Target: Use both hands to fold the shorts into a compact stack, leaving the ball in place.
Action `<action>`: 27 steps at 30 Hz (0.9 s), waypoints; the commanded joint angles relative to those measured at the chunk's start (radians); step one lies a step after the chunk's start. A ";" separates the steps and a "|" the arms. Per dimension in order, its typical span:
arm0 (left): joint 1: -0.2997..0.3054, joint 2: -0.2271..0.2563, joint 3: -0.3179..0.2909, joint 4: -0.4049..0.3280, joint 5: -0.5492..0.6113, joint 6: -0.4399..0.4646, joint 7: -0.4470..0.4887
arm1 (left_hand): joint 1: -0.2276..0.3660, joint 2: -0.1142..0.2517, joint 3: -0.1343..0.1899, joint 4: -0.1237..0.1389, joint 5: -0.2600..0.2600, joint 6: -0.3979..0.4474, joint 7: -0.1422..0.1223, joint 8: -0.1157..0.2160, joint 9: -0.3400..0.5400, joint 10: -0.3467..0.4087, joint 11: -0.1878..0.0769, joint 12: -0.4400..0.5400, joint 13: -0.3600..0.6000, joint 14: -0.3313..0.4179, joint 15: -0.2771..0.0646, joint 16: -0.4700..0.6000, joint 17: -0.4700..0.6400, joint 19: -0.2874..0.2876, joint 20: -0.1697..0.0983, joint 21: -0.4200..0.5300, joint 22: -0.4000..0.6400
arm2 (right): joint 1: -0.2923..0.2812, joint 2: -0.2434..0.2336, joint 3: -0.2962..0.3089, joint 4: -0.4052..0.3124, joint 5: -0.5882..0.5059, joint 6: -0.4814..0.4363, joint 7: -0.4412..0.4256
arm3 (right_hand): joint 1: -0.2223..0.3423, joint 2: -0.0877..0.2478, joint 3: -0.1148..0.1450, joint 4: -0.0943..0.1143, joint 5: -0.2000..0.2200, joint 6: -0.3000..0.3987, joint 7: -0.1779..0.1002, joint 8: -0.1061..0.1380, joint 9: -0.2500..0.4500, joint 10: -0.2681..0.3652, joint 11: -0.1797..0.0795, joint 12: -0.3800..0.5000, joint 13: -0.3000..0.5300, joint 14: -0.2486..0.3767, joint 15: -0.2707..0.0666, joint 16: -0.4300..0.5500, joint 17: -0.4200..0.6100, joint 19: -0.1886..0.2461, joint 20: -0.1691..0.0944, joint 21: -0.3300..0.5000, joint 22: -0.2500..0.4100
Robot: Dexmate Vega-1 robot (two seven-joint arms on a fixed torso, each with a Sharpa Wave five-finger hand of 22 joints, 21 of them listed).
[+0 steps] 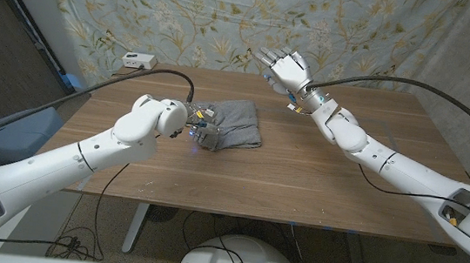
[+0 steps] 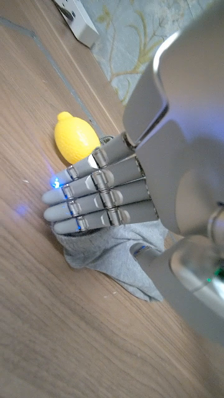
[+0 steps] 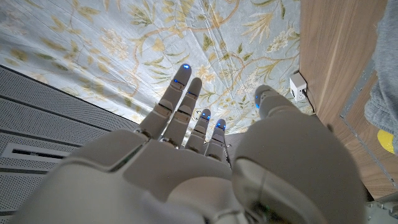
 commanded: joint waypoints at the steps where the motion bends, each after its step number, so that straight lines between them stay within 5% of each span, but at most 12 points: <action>1: 0.037 -0.017 0.034 -0.072 0.230 0.225 -0.253 | -0.007 0.029 0.021 0.001 0.001 -0.009 0.030 0.002 0.011 0.040 0.001 -0.003 -0.001 0.068 0.000 0.013 0.003 0.060 0.011 0.018 -0.001 | -0.044 -0.024 0.023 -0.085 -0.053 -0.017 0.057 | -0.001 0.010 0.008 0.002 -0.003 0.014 -0.003 0.003 0.003 0.008 0.003 0.004 0.000 0.007 -0.164 0.005 0.002 0.010 0.001 0.001 0.003; 5: 0.135 0.020 -0.029 -0.145 0.242 0.195 -0.065 | -0.001 0.039 0.042 -0.001 -0.001 0.004 0.032 0.011 0.023 0.059 -0.023 -0.006 0.000 0.099 -0.026 0.012 0.003 0.056 0.005 0.013 -0.001 | -0.056 -0.030 0.034 -0.108 -0.073 -0.024 0.081 | -0.002 0.010 0.009 0.001 -0.005 0.015 -0.004 0.003 0.002 0.010 0.004 0.005 0.000 0.008 -0.164 0.006 0.002 0.010 0.001 0.000 0.003; 8: 0.212 0.046 -0.071 -0.190 0.277 0.170 0.091 | 0.007 0.042 0.060 -0.004 -0.006 -0.012 0.010 0.008 0.031 0.042 -0.038 -0.016 0.009 0.078 -0.037 -0.006 0.004 0.019 0.027 -0.002 0.000 | -0.064 -0.031 0.042 -0.121 -0.087 -0.030 0.093 | -0.002 0.010 0.010 0.000 -0.006 0.015 -0.004 0.002 0.002 0.009 0.004 0.004 0.000 0.009 -0.164 0.006 0.001 0.010 0.002 0.000 0.003; 13: 0.369 0.061 -0.160 -0.218 0.310 0.134 0.471 | 0.026 0.041 0.118 -0.008 -0.027 -0.104 -0.066 -0.017 0.026 -0.096 -0.046 -0.067 0.039 -0.114 -0.048 -0.055 0.010 -0.119 0.090 -0.055 0.006 | -0.081 -0.031 0.054 -0.137 -0.098 -0.037 0.102 | -0.002 0.010 0.011 -0.001 -0.007 0.013 -0.005 0.001 0.002 0.008 0.004 0.004 0.000 0.009 -0.164 0.006 0.001 0.009 0.002 -0.001 0.003; 22: 0.560 0.029 -0.371 -0.199 0.049 -0.066 1.037 | 0.034 0.030 0.137 -0.018 -0.034 -0.141 -0.104 -0.021 0.021 -0.153 -0.054 -0.080 0.053 -0.173 -0.054 -0.053 0.010 -0.190 0.094 -0.080 0.009 | -0.126 -0.025 0.085 -0.160 -0.085 -0.063 0.089 | -0.004 0.009 0.015 -0.005 -0.012 0.029 -0.005 0.007 0.002 0.015 0.003 0.006 0.000 0.008 -0.163 0.005 -0.001 0.010 0.002 -0.003 0.003; 27: 0.588 0.010 -0.440 -0.176 -0.104 -0.197 1.144 | 0.041 0.015 0.145 -0.037 -0.039 -0.247 -0.133 -0.033 0.015 -0.295 -0.053 -0.113 0.058 -0.274 -0.024 -0.053 0.014 -0.238 0.115 -0.095 0.013 | -0.161 -0.011 0.112 -0.180 -0.043 -0.082 0.057 | -0.006 0.009 0.017 -0.006 -0.015 0.043 -0.006 0.011 0.002 0.024 0.004 0.009 0.000 0.009 -0.162 0.006 -0.002 0.011 0.004 -0.004 0.003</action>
